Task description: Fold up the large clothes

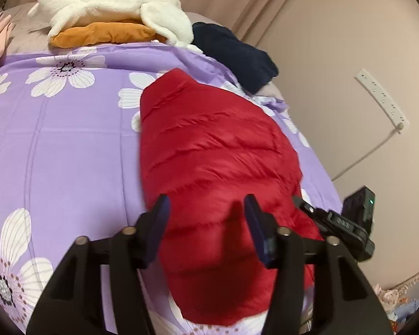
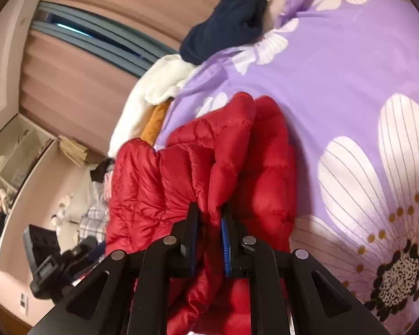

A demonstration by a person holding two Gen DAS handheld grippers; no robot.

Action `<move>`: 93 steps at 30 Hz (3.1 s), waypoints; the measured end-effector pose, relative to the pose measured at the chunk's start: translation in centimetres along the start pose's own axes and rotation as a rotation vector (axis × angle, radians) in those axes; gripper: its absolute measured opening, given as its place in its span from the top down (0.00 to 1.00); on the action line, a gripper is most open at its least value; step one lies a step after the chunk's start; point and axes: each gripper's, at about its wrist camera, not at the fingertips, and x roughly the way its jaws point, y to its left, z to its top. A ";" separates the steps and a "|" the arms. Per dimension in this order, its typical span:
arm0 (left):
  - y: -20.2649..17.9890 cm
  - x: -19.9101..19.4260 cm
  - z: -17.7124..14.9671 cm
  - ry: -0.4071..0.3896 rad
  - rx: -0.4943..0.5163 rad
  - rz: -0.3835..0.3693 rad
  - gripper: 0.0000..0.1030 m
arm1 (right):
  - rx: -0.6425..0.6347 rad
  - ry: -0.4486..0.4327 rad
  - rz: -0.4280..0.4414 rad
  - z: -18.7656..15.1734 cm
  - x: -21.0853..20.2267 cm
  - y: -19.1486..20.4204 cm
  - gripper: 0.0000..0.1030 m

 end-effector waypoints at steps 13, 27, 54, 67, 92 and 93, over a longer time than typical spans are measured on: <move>0.2 4.3 0.8 0.078 0.057 0.081 0.51 | -0.113 -0.039 -0.141 0.0 -2.6 2.7 0.69; 0.3 4.5 0.8 0.094 0.081 0.089 0.52 | -0.607 0.071 -0.071 -6.7 -2.2 12.4 0.70; -2.5 -0.2 -4.7 0.083 0.150 0.008 0.46 | -0.524 0.048 -0.019 -6.1 -3.1 10.1 0.79; -1.8 1.1 -4.8 0.114 0.149 0.004 0.46 | -0.360 0.093 -0.191 -1.5 3.5 7.4 0.79; 9.5 -1.9 -4.2 0.040 -0.369 -0.213 0.13 | -0.260 -0.022 -0.145 -1.5 -2.3 7.4 0.04; 9.6 -1.6 -4.0 0.046 -0.376 -0.216 0.12 | -0.234 -0.013 -0.158 -1.4 -2.2 6.5 0.04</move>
